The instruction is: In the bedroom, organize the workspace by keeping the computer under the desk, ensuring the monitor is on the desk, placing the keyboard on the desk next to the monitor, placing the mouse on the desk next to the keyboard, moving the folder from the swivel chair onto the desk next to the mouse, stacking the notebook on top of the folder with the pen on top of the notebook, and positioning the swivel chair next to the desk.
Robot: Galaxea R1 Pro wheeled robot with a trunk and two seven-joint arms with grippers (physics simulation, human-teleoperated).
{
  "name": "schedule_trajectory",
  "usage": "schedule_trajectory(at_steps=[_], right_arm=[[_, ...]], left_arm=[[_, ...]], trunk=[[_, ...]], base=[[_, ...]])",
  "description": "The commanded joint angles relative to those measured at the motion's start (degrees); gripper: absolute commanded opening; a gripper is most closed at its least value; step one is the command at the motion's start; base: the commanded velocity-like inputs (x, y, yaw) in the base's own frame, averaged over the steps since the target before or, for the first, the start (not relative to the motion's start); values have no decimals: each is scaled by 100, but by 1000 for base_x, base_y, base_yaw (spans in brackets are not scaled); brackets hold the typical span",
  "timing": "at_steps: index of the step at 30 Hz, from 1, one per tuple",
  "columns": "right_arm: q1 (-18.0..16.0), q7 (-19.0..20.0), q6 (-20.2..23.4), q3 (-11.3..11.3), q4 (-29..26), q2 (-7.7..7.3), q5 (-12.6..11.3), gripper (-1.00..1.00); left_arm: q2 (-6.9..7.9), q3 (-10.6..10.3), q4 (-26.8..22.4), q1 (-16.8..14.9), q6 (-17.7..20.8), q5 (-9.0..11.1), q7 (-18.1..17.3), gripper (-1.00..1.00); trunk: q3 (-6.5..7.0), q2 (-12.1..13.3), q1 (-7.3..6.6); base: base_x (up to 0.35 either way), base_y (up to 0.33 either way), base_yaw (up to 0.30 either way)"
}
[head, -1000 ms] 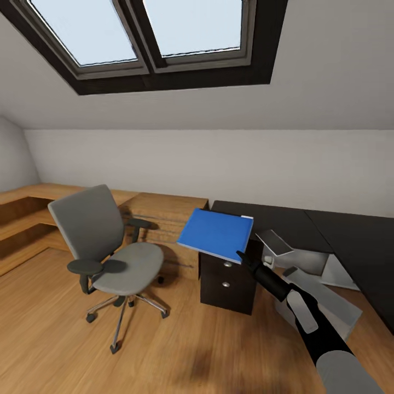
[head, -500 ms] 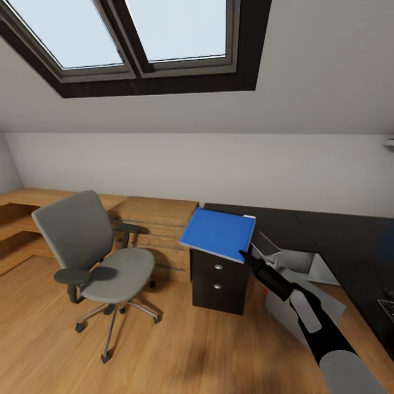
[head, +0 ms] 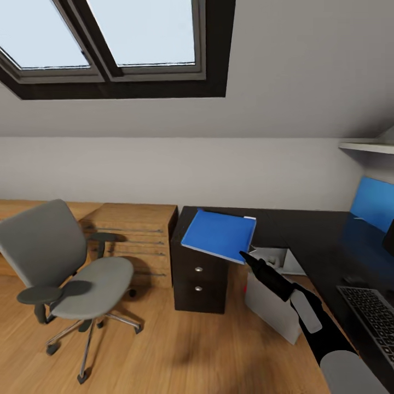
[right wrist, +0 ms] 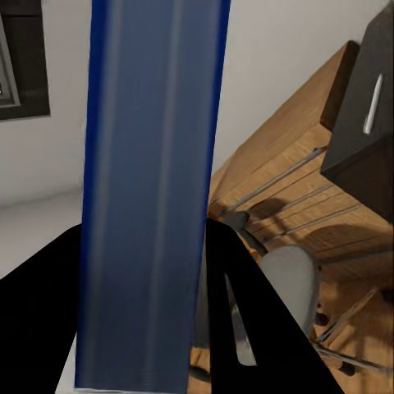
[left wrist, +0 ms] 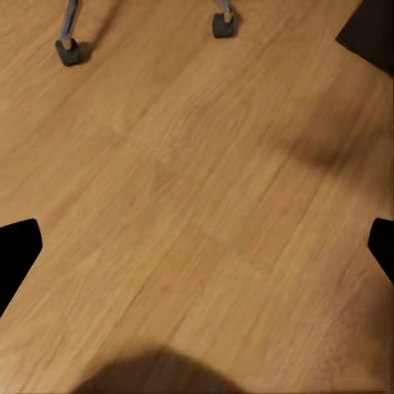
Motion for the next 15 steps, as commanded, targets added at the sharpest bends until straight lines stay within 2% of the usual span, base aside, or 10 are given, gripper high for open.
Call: schedule_trajectory(at_steps=[1, 4, 11, 14, 15], right_arm=[[-5, -74, 45, -8, 8, -10, -48, -100], [-5, -102, 49, -8, 11, -35, -75, -100], [-5, -51, 25, -42, -5, -42, -94, -100], [-5, -507, 6, -589, -16, -12, -102, -100], [-5, -578, 4, -710, -17, -4, -104, -100]], left_arm=[[9, -53, -6, -4, -33, 34, 43, 100], [8, -61, -6, -4, -36, 33, 43, 100], [9, -71, -6, -4, -31, 31, 42, 100], [8, -74, 6, -4, -22, 30, 43, 100], [8, -76, 7, -4, -21, 30, 43, 100]], trunk=[[-3, -4, 0], [3, -4, 0], [5, -4, 0], [6, -4, 0], [6, -4, 0]], base=[[0, 0, -273], [0, 0, -170], [0, 0, -34], [0, 0, -2], [0, 0, 0]])
